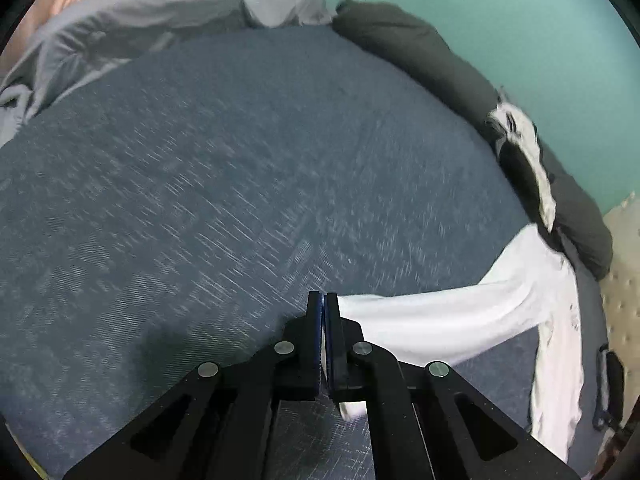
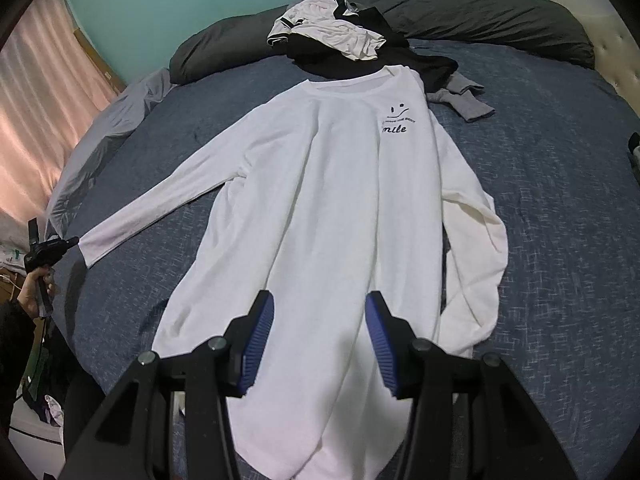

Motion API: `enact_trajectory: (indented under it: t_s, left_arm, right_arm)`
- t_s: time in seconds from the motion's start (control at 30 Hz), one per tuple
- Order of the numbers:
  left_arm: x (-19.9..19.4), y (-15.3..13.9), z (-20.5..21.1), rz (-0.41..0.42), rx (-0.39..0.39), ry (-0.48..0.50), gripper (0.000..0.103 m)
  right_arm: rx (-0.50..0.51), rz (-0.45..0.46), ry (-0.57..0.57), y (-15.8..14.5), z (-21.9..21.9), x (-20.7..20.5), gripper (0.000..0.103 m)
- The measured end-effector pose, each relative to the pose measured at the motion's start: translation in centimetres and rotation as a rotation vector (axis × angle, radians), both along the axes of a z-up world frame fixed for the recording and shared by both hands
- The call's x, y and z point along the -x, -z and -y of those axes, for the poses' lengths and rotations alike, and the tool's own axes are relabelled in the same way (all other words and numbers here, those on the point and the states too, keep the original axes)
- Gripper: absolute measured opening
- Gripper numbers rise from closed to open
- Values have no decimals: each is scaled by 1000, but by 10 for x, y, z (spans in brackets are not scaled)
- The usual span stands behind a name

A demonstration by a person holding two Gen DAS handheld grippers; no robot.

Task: Fold clothes
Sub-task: 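Pull the grasped sleeve outward with the left tool, straightening it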

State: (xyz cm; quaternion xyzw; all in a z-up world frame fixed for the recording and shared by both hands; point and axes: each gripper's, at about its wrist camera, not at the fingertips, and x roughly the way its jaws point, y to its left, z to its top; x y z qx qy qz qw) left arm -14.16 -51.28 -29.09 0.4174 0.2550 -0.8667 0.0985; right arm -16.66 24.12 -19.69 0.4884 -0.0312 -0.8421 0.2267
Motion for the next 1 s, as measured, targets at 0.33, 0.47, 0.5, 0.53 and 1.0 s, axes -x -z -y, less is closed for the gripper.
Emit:
enact_trajectory:
  t_s: [0.33,0.47,0.5,0.53,1.0]
  left_arm:
    - [6,26,34,93,-37,-104,1]
    - [13,24,33,103,-21,-118,3]
    - [12,20,31,96,-3,-122,3]
    - [10,15,31,90,7,-122,3]
    - [-13,-33,-61,27,-17,103,3]
  right_arm:
    - [-22,2,19,1,-10,1,48]
    - [-19,7,61,1,-29,4,48]
    - [-18,8,74,1,-35,5,48]
    - [-21,9,91,1,-42,7,48]
    - [109,224,478,57,-159,26,48]
